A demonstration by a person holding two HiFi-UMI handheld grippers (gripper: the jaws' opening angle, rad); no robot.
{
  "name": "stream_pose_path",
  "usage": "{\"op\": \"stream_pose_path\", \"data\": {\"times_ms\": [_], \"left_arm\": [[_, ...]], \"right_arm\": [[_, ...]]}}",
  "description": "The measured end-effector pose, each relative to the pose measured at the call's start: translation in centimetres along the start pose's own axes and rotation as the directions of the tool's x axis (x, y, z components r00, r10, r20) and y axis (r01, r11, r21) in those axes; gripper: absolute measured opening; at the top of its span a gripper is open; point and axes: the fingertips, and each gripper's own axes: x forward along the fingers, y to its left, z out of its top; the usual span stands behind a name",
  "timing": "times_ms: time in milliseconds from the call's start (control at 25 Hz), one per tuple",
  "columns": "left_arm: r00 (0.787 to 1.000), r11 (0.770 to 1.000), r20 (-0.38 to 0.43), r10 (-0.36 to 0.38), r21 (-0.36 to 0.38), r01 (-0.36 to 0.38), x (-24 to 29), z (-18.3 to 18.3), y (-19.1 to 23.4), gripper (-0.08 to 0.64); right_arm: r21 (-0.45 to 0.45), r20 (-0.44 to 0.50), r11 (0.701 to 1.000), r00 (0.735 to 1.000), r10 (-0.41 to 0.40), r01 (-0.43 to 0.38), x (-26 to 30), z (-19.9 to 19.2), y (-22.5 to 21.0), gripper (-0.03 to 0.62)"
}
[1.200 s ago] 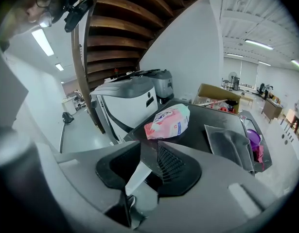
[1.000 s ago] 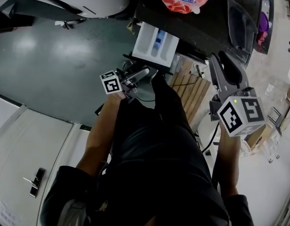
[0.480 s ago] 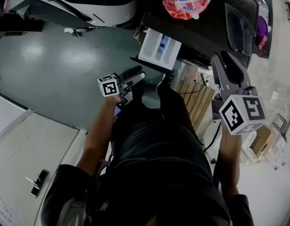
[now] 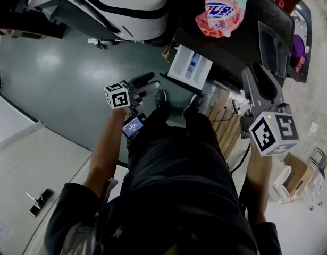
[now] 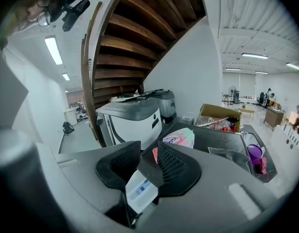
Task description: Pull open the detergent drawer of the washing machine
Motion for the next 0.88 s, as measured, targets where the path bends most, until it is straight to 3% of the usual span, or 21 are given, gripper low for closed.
{"op": "stream_pose_path", "data": {"times_ms": [280, 560, 680, 880], "left_arm": [[0.999, 0.987, 0.009, 0.031, 0.159, -0.032, -1.9, 5.0, -2.2, 0.347], [0.997, 0.94, 0.03, 0.066, 0.334, -0.072, -3.0, 9.7, -6.1, 0.347], [0.994, 0.903, 0.054, 0.098, 0.415, -0.112, -3.2, 12.0, -8.2, 0.346], [0.976, 0.799, 0.107, 0.189, 0.561, -0.216, -3.5, 16.1, -11.4, 0.345]], "right_arm": [[0.005, 0.076, 1.0, 0.997, -0.008, 0.007, -1.4, 2.5, 0.1, 0.106], [0.004, 0.146, 1.0, 0.989, -0.03, 0.03, -3.2, 4.3, -0.3, 0.106], [0.005, 0.167, 0.999, 0.985, -0.04, 0.04, -4.1, 4.7, -0.5, 0.106], [0.006, 0.216, 0.998, 0.974, -0.065, 0.065, -5.4, 5.8, -1.0, 0.106]]}}
